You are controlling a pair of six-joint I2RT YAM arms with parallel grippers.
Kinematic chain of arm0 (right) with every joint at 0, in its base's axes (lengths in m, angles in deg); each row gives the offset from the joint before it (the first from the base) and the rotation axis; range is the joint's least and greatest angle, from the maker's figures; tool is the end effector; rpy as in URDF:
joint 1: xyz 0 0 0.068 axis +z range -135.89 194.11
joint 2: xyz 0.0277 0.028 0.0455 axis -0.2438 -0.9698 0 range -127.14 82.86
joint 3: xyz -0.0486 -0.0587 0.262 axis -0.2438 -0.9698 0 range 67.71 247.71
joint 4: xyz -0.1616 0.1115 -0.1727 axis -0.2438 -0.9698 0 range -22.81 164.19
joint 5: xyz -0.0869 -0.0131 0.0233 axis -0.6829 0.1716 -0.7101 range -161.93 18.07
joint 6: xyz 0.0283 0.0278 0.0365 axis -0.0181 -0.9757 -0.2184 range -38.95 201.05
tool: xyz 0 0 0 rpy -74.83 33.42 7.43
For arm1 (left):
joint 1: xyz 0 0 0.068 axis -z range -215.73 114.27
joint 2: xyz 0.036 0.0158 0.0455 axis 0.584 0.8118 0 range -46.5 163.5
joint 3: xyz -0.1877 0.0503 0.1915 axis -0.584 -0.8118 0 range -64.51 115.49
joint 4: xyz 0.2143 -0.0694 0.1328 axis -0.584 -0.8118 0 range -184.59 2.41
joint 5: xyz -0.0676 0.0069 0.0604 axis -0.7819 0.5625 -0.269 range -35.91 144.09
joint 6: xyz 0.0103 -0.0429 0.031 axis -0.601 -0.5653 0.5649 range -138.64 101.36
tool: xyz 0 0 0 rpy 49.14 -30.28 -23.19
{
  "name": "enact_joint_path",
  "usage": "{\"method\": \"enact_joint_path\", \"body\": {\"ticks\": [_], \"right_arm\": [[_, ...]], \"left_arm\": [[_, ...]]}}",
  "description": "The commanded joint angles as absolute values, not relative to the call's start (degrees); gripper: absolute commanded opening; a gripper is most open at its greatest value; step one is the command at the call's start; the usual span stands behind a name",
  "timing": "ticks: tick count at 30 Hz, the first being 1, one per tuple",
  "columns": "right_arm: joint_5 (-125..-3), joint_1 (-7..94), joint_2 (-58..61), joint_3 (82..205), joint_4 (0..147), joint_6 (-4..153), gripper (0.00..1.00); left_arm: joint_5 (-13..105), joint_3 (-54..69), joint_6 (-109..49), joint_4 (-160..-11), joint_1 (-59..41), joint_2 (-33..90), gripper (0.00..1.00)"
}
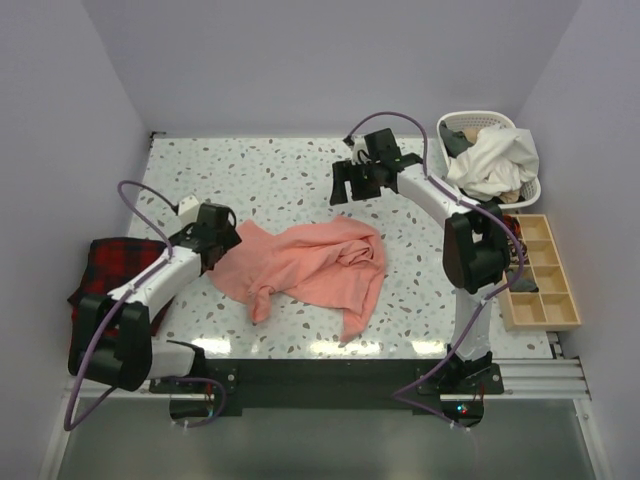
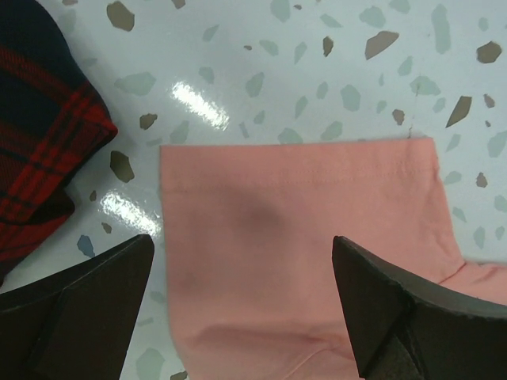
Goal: Fold and stack the t-shirts
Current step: Flatten out the tshirt
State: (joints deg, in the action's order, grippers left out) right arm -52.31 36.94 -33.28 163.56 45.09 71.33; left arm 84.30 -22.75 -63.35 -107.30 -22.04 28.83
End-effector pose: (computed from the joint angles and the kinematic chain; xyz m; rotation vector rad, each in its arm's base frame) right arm 0.4166 0.1883 0.2403 -0.4394 2.4393 0.6670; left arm 0.2501 -0.0425 0.1994 -0.8253 2.1922 0.1720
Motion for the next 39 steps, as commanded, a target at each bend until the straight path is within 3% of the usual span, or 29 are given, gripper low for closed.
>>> {"method": "enact_joint_path", "body": {"ticks": [1,8,15,18,19,20,21,23,32,35,39], "right_arm": [[-50.57,37.40,-30.87,162.46,46.07,72.08,0.79],[-50.39,37.40,-29.30,160.08,46.24,72.79,0.79],[-51.10,37.49,-29.46,159.82,45.98,73.31,0.79],[-51.36,37.40,-31.04,160.87,44.93,73.84,0.79],[-51.19,37.40,-31.57,161.39,44.32,74.19,0.79],[-49.88,37.49,-32.10,162.53,43.44,74.72,0.79],[-49.35,37.49,-33.32,163.06,42.91,75.07,0.79],[-49.17,37.40,-34.65,164.99,41.07,75.77,0.79],[-52.07,37.49,-43.08,171.85,33.52,79.82,0.80],[-50.23,37.40,-44.76,172.12,33.49,79.91,0.76],[-46.97,37.57,-44.93,170.89,33.94,79.82,0.59]], "left_arm": [[79.85,-26.53,-66.63,-105.53,-23.86,28.65,1.00],[73.25,-35.93,-71.90,-102.45,-24.31,24.78,1.00],[69.47,-38.76,-72.00,-95.61,-24.31,28.72,0.98],[67.80,-38.32,-70.94,-91.39,-24.39,31.97,0.77],[67.36,-38.06,-70.68,-89.55,-24.39,32.86,0.58],[66.49,-37.53,-70.41,-88.66,-24.39,33.74,0.46],[66.04,-37.09,-70.15,-88.48,-24.39,35.31,0.23],[64.81,-35.95,-69.53,-86.02,-24.39,36.81,0.03],[63.84,-30.85,-65.14,-87.50,-24.31,35.86,0.00],[64.55,-28.48,-63.12,-91.37,-24.39,33.22,0.00],[64.81,-26.89,-61.89,-94.09,-24.31,29.27,0.00]]}}
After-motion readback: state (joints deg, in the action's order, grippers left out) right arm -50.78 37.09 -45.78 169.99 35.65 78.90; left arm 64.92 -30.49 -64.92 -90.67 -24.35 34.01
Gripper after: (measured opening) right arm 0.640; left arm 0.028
